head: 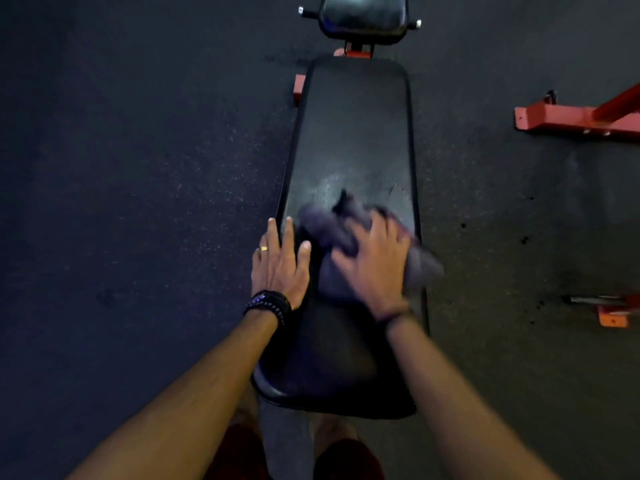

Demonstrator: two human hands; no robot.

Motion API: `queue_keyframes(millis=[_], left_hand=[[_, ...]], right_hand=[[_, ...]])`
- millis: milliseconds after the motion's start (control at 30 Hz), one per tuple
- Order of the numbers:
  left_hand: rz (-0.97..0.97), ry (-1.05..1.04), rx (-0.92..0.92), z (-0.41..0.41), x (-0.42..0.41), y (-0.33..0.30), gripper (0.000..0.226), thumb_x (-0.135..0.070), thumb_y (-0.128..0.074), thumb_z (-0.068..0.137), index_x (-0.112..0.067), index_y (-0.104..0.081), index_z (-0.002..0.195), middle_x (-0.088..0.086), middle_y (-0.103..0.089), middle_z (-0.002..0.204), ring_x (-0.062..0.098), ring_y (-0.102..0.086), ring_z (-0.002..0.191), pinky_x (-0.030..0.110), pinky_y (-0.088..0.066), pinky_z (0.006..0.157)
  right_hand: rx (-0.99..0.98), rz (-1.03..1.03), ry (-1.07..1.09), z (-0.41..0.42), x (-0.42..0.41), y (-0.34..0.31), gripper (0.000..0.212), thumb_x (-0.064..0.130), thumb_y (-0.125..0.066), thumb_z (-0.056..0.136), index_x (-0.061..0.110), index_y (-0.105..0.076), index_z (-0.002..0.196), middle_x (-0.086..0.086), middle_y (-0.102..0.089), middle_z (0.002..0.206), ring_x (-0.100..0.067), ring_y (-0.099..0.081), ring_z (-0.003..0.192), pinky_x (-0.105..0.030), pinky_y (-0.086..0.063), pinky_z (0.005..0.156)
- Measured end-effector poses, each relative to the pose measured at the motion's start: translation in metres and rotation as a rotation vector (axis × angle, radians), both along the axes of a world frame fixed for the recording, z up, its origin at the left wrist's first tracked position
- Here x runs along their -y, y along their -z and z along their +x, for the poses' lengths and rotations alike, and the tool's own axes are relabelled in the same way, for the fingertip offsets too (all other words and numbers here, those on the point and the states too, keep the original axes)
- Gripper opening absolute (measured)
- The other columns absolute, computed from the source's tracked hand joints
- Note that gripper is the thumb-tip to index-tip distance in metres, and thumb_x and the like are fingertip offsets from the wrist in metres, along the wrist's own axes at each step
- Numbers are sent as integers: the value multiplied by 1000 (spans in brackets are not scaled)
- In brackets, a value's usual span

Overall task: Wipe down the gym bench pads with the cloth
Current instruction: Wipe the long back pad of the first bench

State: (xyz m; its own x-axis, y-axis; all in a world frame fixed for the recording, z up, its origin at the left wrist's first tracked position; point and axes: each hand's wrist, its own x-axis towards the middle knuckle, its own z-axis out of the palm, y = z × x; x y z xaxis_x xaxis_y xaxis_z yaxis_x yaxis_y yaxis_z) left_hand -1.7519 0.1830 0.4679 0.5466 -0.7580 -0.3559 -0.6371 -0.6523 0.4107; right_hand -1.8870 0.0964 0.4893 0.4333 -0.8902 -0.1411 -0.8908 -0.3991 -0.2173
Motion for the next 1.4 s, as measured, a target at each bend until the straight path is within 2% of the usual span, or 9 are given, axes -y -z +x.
queue_keyframes(millis=[100,167,333,500,633,767,1133,1300,1400], left_hand=[[98,55,60,1,4,5,63,-50,-24,101,-26,-6,157,10,-2,164,37,-29,142,52,-34,108],[96,35,60,-2,4,3,65,-54,-22,98,-30,-4,156,7,-1,165,38,-33,139,54,-39,104],[110,12,24,-3,3,2,65,-57,-20,98,-37,3,155,-1,6,165,38,-32,140,54,-43,102],[118,15,3,-3,4,0,64,-57,-21,99,-39,4,154,-4,8,165,38,-31,141,55,-48,98],[122,18,-14,-2,5,-2,63,-57,-22,98,-40,4,154,-6,9,164,37,-31,141,55,-49,97],[121,15,-13,-3,5,-1,63,-57,-22,98,-40,4,154,-6,8,164,37,-34,139,54,-49,94],[107,13,-1,-1,4,2,64,-59,-20,96,-43,4,153,-9,10,164,37,-32,141,51,-51,89],[102,13,-16,0,6,0,64,-58,-20,96,-43,4,153,-8,9,164,36,-35,139,51,-52,88],[102,14,-20,0,7,0,64,-59,-19,96,-42,4,153,-8,9,164,35,-35,139,50,-54,87]], right_hand=[[16,56,27,-58,-103,-29,54,59,-54,72,36,-58,121,-6,-48,135,-29,-47,116,-46,-38,88],[8,67,90,-75,-118,-33,52,58,-54,69,37,-60,116,-5,-51,128,-29,-49,110,-45,-38,82],[-8,-36,363,-27,19,13,48,54,-61,79,32,-55,121,-10,-47,124,-33,-46,111,-49,-44,84],[110,109,506,10,134,41,48,52,-59,86,26,-53,125,-15,-43,129,-37,-43,119,-55,-47,94],[65,66,322,-35,32,4,54,53,-55,86,31,-46,135,-12,-40,136,-33,-44,118,-50,-46,90],[1,117,394,-69,-67,-24,55,51,-63,82,29,-51,131,-14,-39,138,-37,-45,117,-55,-48,85],[258,206,620,11,175,51,53,50,-61,87,27,-51,134,-17,-48,129,-40,-49,121,-48,-43,95],[150,112,334,-43,33,3,52,48,-56,90,27,-46,137,-14,-43,132,-33,-45,114,-41,-43,91],[65,131,393,-60,-30,-15,55,52,-56,86,26,-50,134,-16,-40,136,-36,-45,113,-50,-47,86]])
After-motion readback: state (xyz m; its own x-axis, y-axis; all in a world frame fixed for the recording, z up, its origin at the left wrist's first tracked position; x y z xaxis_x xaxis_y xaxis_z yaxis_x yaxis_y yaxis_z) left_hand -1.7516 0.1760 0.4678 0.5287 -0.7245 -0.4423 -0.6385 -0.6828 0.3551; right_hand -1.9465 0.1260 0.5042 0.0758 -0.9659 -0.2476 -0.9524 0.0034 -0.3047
